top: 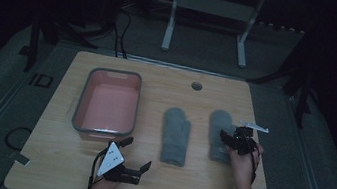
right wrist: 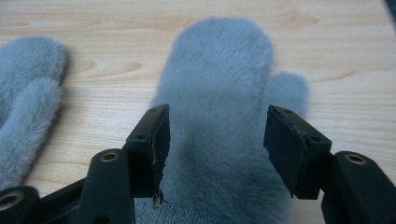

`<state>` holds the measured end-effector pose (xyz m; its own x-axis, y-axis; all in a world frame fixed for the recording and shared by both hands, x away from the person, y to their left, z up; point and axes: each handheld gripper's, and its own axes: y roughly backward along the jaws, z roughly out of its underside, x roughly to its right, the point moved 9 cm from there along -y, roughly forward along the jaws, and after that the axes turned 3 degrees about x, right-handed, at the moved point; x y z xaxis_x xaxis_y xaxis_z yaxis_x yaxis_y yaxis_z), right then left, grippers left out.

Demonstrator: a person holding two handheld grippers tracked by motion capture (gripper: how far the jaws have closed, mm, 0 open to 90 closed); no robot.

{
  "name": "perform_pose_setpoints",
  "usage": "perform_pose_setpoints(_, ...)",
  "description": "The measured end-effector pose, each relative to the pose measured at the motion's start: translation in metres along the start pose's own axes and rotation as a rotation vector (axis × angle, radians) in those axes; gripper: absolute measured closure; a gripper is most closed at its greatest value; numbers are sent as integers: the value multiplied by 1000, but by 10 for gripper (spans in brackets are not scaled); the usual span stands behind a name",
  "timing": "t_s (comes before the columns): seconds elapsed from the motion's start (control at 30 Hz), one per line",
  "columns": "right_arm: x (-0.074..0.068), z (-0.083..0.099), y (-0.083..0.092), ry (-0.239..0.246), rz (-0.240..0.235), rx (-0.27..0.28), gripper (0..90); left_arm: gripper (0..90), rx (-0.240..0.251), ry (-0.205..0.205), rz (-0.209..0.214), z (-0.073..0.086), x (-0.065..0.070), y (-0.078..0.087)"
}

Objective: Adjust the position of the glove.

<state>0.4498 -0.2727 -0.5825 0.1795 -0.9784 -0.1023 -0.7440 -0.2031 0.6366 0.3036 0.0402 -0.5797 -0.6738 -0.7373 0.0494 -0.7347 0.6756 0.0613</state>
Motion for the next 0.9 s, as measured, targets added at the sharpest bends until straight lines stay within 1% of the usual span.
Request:
perform_pose_setpoints(0.13, 2, 5, -10, -8, 15, -4, 393, 2, 1, 2, 1, 0, 0, 0)
perform_pose_setpoints(0.2, 3, 10, -16, -3, 34, -18, 393, 2, 1, 2, 2, 0, 0, 0)
perform_pose_setpoints(0.23, 1, 13, -19, -3, 33, -26, 390, 2, 1, 2, 2, 0, 0, 0)
perform_pose_setpoints(0.3, 0, 18, -22, 53, 60, -24, 399, 2, 1, 2, 2, 0, 0, 0)
perform_pose_setpoints(0.33, -2, 19, -23, 69, 68, -20, 414, 2, 1, 1, 2, 0, 0, 0)
perform_pose_setpoints(0.37, -3, 20, -23, 72, 76, -17, 442, 2, 1, 0, 2, 0, 0, 0)
perform_pose_setpoints(0.43, -6, 21, -23, 97, 78, -15, 536, 2, 0, 0, 1, 0, 0, 0)
perform_pose_setpoints(0.5, -9, 22, -22, 91, 69, -11, 630, 2, 0, -2, 1, 0, 0, 0)
perform_pose_setpoints(0.57, -11, 22, -22, 110, 74, -12, 725, 2, 1, -2, -1, 0, 0, 0)
perform_pose_setpoints(0.6, -11, 22, -21, 110, 73, -16, 755, 2, 1, -2, 0, 0, 0, 0)
perform_pose_setpoints(0.67, -12, 21, -20, 89, 64, -20, 790, 2, 0, 0, -1, 0, 0, 0)
perform_pose_setpoints(0.8, -11, 19, -15, 39, 55, -5, 812, 2, 0, 1, -2, 0, 0, 0)
perform_pose_setpoints(0.83, -12, 18, -13, 32, 50, -5, 814, 2, -1, 1, -2, 0, 0, 0)
perform_pose_setpoints(0.9, -15, 15, -9, 36, 54, 7, 816, 2, -1, -1, -1, 0, 0, 0)
